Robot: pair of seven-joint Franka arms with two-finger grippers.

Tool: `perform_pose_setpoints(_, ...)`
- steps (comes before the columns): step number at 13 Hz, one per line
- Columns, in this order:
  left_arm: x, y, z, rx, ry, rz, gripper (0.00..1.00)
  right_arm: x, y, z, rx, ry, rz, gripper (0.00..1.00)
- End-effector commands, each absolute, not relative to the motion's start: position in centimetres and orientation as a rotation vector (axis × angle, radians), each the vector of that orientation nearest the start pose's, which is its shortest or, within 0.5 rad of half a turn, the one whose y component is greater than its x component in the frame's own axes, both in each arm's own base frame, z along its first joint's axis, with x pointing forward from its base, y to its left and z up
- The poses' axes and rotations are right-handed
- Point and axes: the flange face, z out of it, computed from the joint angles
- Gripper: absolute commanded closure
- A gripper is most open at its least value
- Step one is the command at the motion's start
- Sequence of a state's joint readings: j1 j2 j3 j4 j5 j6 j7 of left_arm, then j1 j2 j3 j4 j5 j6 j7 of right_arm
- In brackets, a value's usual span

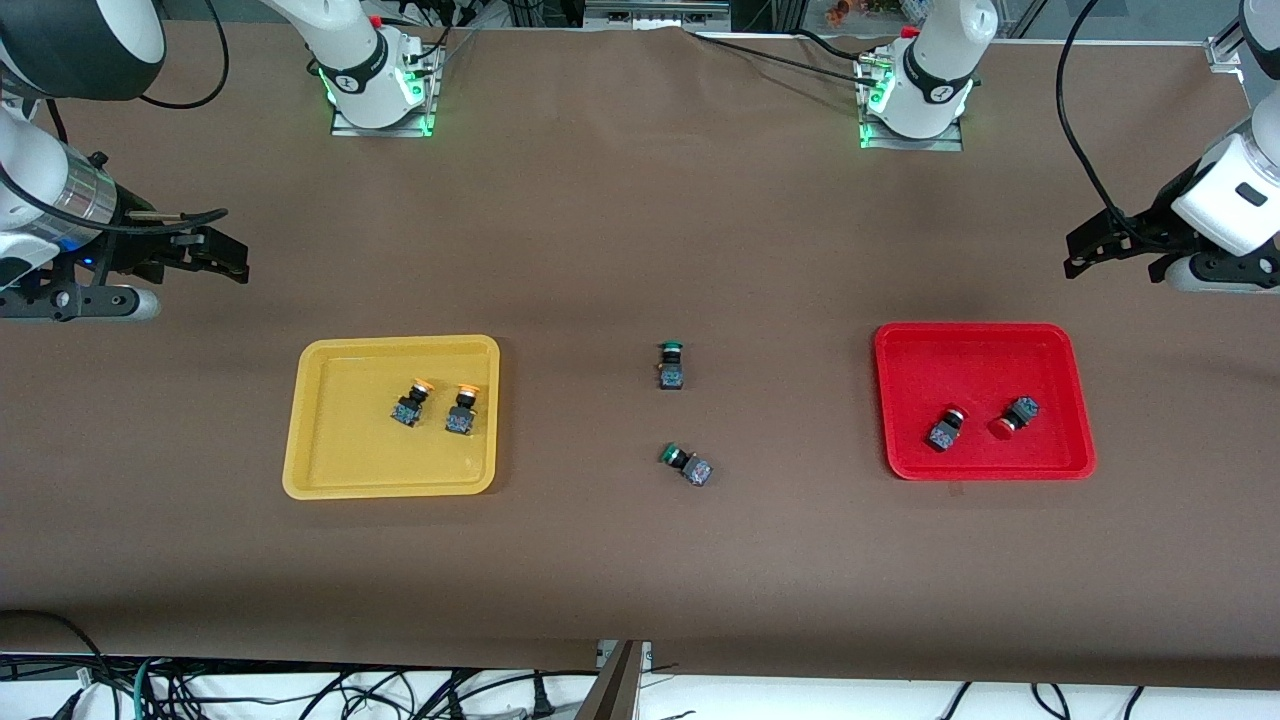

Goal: Place red and yellow buttons in trays

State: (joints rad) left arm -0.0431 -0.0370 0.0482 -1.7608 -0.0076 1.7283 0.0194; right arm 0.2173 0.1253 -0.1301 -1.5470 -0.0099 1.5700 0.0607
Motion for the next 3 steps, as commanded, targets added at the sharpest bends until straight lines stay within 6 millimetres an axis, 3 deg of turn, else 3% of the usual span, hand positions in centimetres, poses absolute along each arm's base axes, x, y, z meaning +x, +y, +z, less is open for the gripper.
perform_pose_setpoints(1,55.2,-0.6,57.5,-3.17,0.008,-0.022,0.0,58.7,5.4,56.9,-3.176,-0.065,0.151,0.01)
perform_pose_setpoints(3,55.3,-0.6,56.5,-3.169,0.006,0.048,0.0,58.7,5.4,56.9,-3.174,-0.065,0.146,0.01)
